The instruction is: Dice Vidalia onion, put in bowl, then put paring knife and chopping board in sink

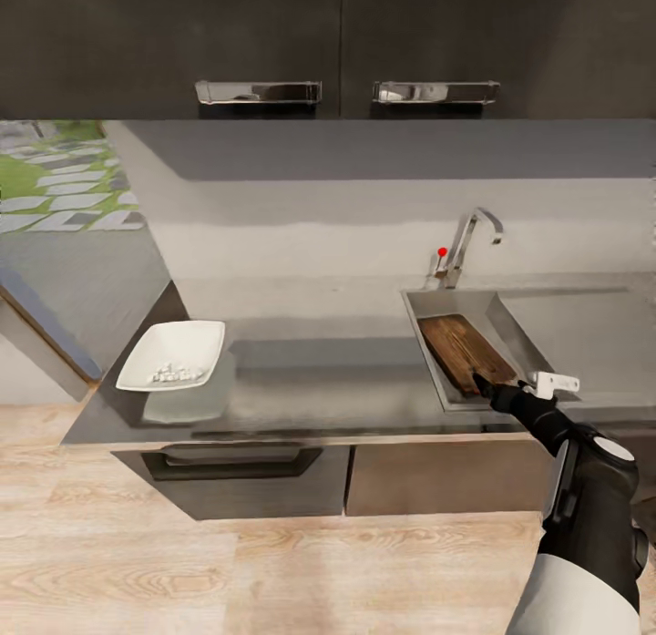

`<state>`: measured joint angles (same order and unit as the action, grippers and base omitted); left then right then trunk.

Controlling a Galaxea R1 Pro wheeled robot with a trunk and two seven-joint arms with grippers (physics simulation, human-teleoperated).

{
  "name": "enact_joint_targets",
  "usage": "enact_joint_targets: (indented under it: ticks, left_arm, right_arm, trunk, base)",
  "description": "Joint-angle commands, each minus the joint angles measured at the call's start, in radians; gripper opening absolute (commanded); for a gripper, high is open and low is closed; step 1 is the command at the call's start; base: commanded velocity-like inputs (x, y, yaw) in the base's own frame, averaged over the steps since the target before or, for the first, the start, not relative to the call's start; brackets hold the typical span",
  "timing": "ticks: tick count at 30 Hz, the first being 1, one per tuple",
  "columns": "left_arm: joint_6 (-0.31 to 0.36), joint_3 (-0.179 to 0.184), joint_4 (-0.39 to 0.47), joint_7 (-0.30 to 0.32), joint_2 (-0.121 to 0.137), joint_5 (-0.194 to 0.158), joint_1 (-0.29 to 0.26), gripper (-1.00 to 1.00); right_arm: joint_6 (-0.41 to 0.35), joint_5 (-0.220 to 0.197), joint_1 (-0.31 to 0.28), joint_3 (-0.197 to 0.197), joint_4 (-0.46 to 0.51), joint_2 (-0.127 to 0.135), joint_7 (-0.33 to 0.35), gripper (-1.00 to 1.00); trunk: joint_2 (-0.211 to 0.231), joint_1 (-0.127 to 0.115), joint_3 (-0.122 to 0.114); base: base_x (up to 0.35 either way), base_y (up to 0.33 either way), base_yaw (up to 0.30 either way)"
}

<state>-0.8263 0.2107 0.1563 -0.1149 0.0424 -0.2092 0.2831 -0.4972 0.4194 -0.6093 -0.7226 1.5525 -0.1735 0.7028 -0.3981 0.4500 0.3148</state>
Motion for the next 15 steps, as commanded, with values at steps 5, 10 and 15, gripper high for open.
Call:
enact_joint_targets:
  ticks: [5, 10, 15]
  left_arm:
    - [-0.001, 0.009, 0.004, -0.008, 0.001, -0.004, 0.001, 1.00]
    - [-0.002, 0.009, 0.020, -0.008, 0.006, -0.003, 0.001, 1.00]
    - [-0.002, 0.009, 0.111, -0.007, 0.008, -0.003, 0.001, 1.00]
  right_arm:
    - [0.025, 0.010, 0.023, -0.003, 0.006, -0.001, 0.066, 1.00]
    - [0.114, 0.023, 0.096, -0.003, 0.002, -0.001, 0.106, 1.00]
    - [0.226, 0.064, 0.176, -0.004, -0.025, -0.001, 0.154, 1.00]
  trunk:
    - [-0.002, 0.000, 0.002]
    - [-0.002, 0.000, 0.002]
    - [-0.002, 0.000, 0.002]
  base:
    - [-0.330, 0.000, 0.000]
    - [-0.101, 0.000, 0.000]
    - [-0.007, 0.000, 0.000]
